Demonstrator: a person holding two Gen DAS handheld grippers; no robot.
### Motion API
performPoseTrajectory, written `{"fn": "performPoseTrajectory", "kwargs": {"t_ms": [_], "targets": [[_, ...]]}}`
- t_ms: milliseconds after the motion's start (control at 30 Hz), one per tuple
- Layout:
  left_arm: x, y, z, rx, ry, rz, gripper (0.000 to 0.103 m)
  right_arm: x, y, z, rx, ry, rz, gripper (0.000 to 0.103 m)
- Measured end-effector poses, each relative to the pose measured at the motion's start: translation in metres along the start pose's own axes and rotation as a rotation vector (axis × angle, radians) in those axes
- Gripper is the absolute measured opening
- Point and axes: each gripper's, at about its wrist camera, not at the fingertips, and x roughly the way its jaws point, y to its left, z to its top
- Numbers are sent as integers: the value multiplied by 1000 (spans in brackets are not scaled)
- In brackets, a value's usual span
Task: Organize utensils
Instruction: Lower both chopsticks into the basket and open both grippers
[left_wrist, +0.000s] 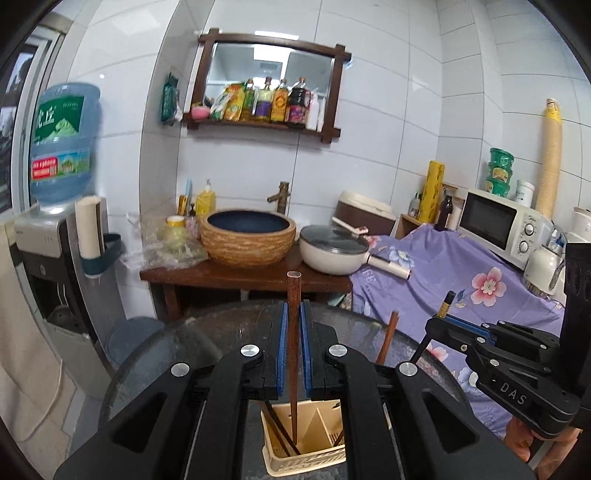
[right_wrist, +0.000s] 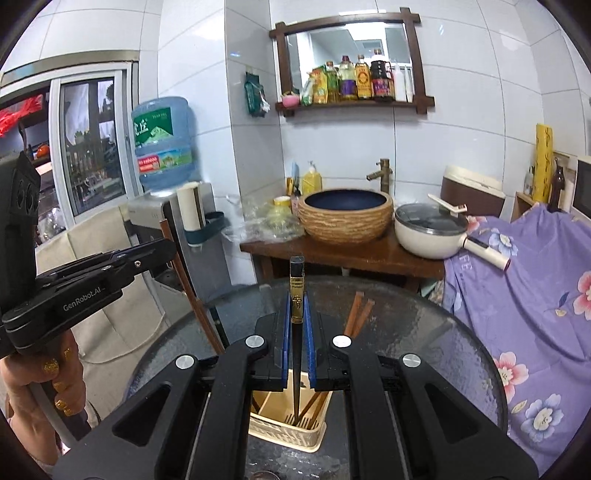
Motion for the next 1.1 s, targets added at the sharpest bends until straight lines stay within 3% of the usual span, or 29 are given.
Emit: {"fn": "performPoseTrajectory", "kwargs": {"t_ms": [400, 800, 867, 933, 1000, 1067, 1100], "targets": [[32, 10, -50, 3, 97, 28, 7, 27, -2, -37, -1, 69, -11, 8], [41, 12, -63, 16, 113, 37, 7, 30, -4, -40, -8, 49, -33, 8], [40, 11, -63, 17, 108, 36, 9, 30, -4, -41, -11, 43, -44, 8], [35, 11, -63, 23, 92, 34, 24, 29, -4, -43, -18, 37, -52, 9], [28, 9, -64, 34, 71, 41, 35, 27, -4, -44, -24, 32, -55, 13], [21, 6, -65, 47, 49, 47, 40, 23, -4, -46, -26, 16, -64, 38], [19, 4, -65, 53, 42, 51, 43, 21, -4, -48, -25, 3, -70, 43]]}}
